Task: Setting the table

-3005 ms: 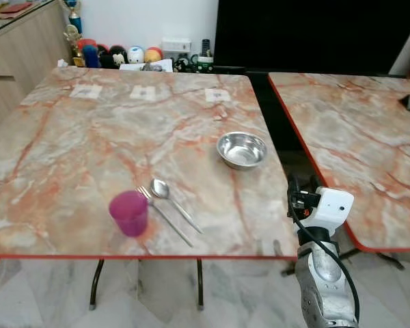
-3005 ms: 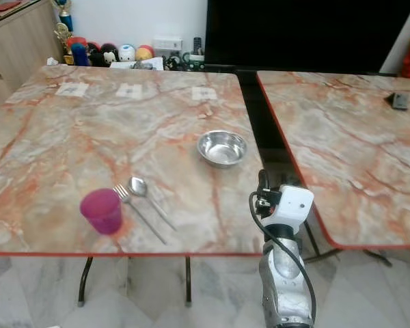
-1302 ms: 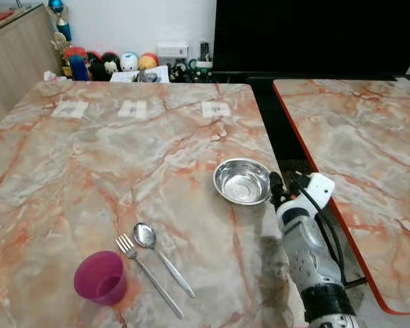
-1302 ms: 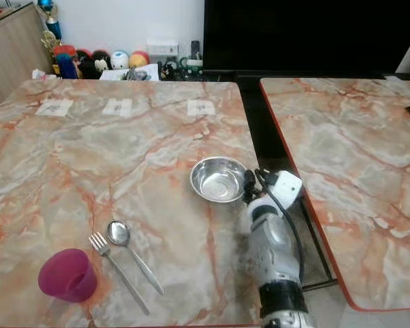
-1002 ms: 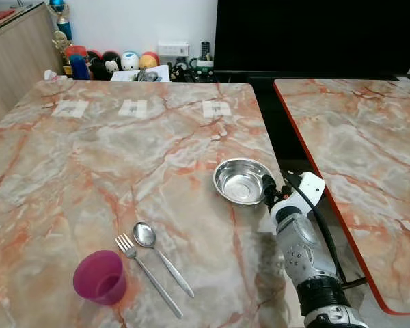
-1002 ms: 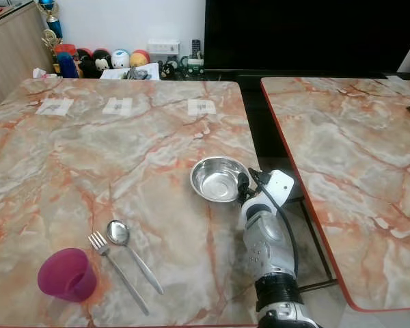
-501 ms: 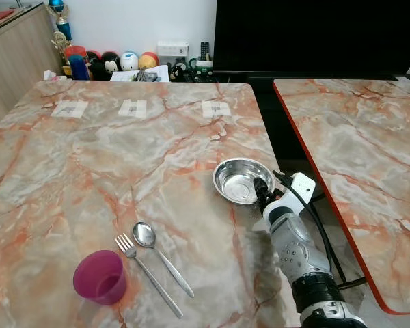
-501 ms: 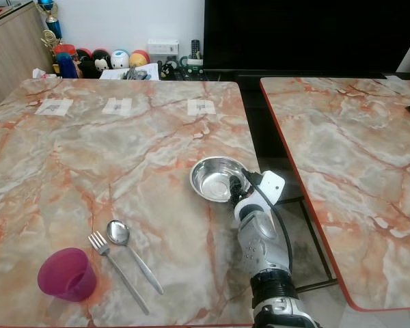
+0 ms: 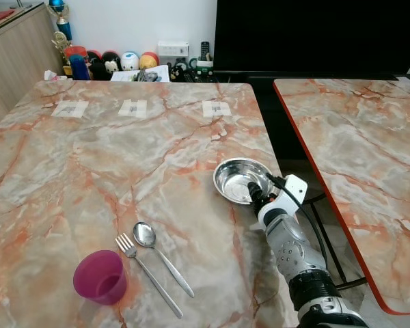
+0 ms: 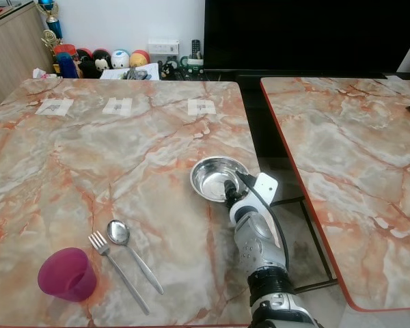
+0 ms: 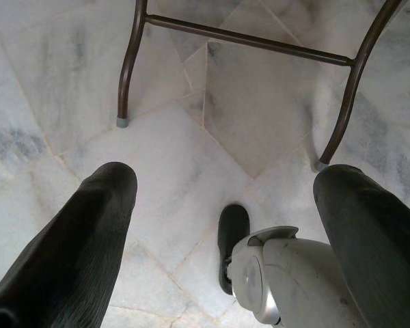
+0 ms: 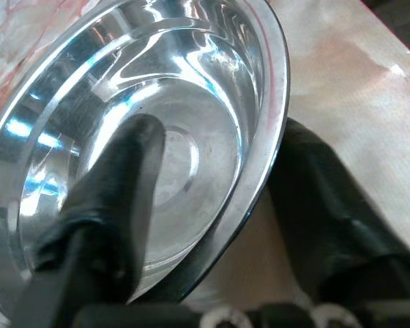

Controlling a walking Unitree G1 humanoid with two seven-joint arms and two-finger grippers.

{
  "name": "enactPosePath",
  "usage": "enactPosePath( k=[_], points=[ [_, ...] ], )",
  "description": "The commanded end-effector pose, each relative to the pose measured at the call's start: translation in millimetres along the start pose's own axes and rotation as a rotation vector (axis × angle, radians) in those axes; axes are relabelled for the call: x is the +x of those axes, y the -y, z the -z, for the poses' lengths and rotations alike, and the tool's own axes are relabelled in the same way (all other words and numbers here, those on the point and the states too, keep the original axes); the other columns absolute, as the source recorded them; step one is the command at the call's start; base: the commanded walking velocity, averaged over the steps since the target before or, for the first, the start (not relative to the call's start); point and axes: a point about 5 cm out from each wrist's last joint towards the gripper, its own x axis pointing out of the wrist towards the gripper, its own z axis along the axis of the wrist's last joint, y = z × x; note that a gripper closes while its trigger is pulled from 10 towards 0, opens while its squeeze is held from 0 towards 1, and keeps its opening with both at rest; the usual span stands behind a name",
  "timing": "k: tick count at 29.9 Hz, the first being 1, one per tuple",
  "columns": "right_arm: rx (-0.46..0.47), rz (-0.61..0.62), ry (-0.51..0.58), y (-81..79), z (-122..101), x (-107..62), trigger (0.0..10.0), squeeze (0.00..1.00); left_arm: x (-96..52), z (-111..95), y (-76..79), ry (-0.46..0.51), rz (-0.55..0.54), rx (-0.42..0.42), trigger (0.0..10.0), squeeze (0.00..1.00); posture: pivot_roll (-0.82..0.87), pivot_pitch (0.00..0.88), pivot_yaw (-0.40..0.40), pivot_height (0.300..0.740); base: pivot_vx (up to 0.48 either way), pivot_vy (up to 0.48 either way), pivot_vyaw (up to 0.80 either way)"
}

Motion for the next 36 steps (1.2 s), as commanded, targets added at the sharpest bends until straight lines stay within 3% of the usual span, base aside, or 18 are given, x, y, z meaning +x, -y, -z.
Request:
enactPosePath(
  k=[1,23,26,28,33,34,35,36],
  points=[
    [0.014,-0.006,-0.01,-1.6,1.3,1.1,0.0,0.0,-2.0,3.8,-2.2,-0.013,-0.001,0.019,10.0,0.0,0.06,0.107,-0.027,0.74,0.0,0.0,0.0],
    [0.004,0.002,-0.011,1.7,7.6,-1.4,0.0,0.0,-1.4,3.1,0.3,-0.012,0.013,0.039,10.0,0.0,0.06,0.101,-0.024,0.74,0.0,0.0,0.0],
    [0.007,0.008,0.037,4.2,5.9,-4.0,0.0,0.0,-1.4,3.3,1.1,-0.012,0.015,0.043,10.0,0.0,0.06,0.091,-0.025,0.74,0.0,0.0,0.0],
    [0.0,-0.007,0.129,6.1,-1.2,-9.4,0.0,0.0,-1.8,3.9,1.2,-0.011,0.015,0.046,10.0,0.0,0.06,0.085,-0.026,0.74,0.0,0.0,0.0],
    [0.068,0.0,0.22,13.7,-6.9,-18.7,0.0,0.0,-2.3,5.0,1.5,-0.012,0.015,0.049,10.0,0.0,0.06,0.076,-0.028,0.74,0.0,0.0,0.0],
    [0.072,0.001,0.237,15.7,-7.4,-21.2,0.4,0.0,-2.5,5.3,1.5,-0.013,0.015,0.05,10.0,0.0,0.05,0.071,-0.026,0.74,0.0,0.0,0.0],
    [0.069,0.0,0.26,17.9,-8.1,-24.7,4.0,0.0,-2.7,5.8,1.6,-0.015,0.015,0.051,10.0,0.0,0.05,0.066,-0.025,0.74,0.0,0.0,0.0],
    [0.068,-0.004,0.278,19.3,-8.5,-27.6,9.2,0.0,-2.9,6.3,1.6,-0.016,0.015,0.051,10.0,0.0,0.05,0.064,-0.024,0.74,0.0,0.0,0.0]
  ],
)
